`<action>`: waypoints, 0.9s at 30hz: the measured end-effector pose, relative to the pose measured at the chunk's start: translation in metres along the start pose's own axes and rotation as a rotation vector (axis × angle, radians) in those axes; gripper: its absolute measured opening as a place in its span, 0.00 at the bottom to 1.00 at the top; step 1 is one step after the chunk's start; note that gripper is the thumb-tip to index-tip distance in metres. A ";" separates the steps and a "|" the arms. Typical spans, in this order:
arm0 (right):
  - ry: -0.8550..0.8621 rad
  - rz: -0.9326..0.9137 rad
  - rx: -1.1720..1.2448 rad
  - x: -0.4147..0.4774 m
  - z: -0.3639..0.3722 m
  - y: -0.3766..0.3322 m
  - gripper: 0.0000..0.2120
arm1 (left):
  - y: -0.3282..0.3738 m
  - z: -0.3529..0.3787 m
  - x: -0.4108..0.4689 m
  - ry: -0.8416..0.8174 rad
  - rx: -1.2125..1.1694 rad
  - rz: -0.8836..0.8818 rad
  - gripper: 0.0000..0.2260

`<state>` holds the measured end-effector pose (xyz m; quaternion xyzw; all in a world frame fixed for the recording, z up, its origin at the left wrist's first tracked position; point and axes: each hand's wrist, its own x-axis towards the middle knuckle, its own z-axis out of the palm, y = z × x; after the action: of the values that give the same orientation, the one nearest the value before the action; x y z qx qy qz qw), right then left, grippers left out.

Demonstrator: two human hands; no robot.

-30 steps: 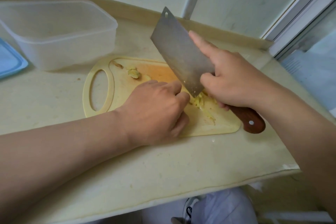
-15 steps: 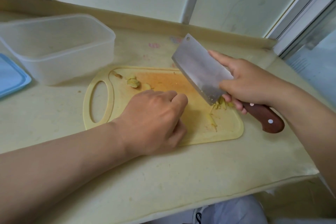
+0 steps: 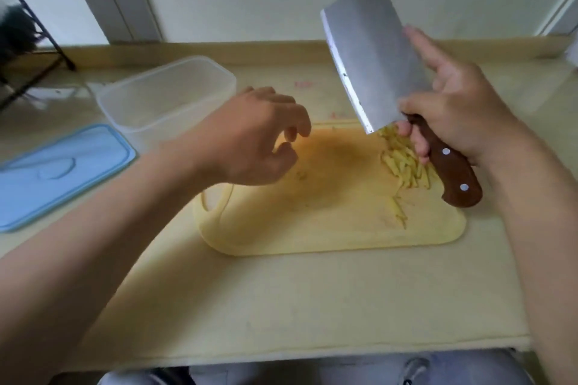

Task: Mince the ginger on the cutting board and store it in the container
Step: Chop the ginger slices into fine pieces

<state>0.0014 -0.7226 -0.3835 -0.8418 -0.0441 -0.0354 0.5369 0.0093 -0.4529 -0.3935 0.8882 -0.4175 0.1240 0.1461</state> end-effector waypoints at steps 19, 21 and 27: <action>-0.113 -0.016 -0.080 -0.013 0.013 0.007 0.44 | -0.003 0.018 0.003 -0.182 0.077 -0.264 0.14; -0.112 -0.013 -0.086 -0.013 0.013 0.007 0.44 | -0.002 0.017 0.002 -0.125 0.013 -0.245 0.12; -0.096 -0.004 -0.115 -0.012 0.009 0.008 0.44 | 0.036 0.010 0.006 0.095 -0.574 -0.546 0.04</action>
<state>-0.0101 -0.7181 -0.3955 -0.8720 -0.0693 0.0014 0.4847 -0.0141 -0.4823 -0.3950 0.8828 -0.1765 -0.0003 0.4353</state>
